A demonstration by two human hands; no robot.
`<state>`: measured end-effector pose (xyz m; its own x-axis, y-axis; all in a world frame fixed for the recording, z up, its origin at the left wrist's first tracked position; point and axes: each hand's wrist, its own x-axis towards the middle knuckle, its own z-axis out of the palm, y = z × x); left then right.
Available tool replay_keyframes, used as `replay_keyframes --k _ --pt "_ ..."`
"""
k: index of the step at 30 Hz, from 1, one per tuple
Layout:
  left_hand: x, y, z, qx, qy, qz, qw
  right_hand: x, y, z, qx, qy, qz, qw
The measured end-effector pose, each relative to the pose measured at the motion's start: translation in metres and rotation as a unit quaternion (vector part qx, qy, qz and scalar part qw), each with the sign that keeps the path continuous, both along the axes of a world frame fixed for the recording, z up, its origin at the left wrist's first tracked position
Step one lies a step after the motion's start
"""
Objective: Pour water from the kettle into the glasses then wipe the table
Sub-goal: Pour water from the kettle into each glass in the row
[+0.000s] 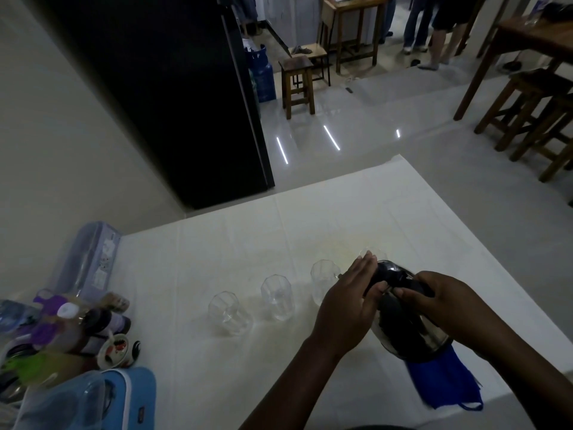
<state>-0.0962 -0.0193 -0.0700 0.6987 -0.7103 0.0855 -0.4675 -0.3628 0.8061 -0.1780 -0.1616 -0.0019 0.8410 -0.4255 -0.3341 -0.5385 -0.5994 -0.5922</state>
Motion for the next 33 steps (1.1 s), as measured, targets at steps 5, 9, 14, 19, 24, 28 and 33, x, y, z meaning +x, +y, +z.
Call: replay_keyframes --k 5,9,14,19,24,28,33 --pt "0.000 0.001 0.000 -0.003 0.000 0.000 1.000 0.001 0.001 0.002 -0.010 0.007 0.004 1.000" --pt "-0.001 0.002 0.001 -0.008 0.002 -0.001 1.000 0.002 0.002 0.004 -0.009 0.012 0.004 1.000" --pt "0.000 0.003 0.001 -0.009 -0.003 -0.002 1.000 0.002 0.003 0.004 -0.009 0.012 0.004 1.000" --pt "0.001 0.004 0.001 -0.010 -0.006 -0.002 1.000 0.003 0.004 0.006 -0.002 0.011 0.010 1.000" --pt "0.001 0.004 0.001 -0.009 -0.006 -0.004 1.000 0.002 0.005 0.006 0.000 0.010 0.009 1.000" --pt "0.001 0.003 0.000 -0.002 -0.019 -0.007 1.000 -0.003 0.005 -0.006 0.010 -0.018 -0.021 1.000" --pt "-0.001 0.001 -0.001 0.019 -0.060 -0.034 0.997 -0.018 0.007 -0.023 0.040 -0.063 -0.048 0.996"
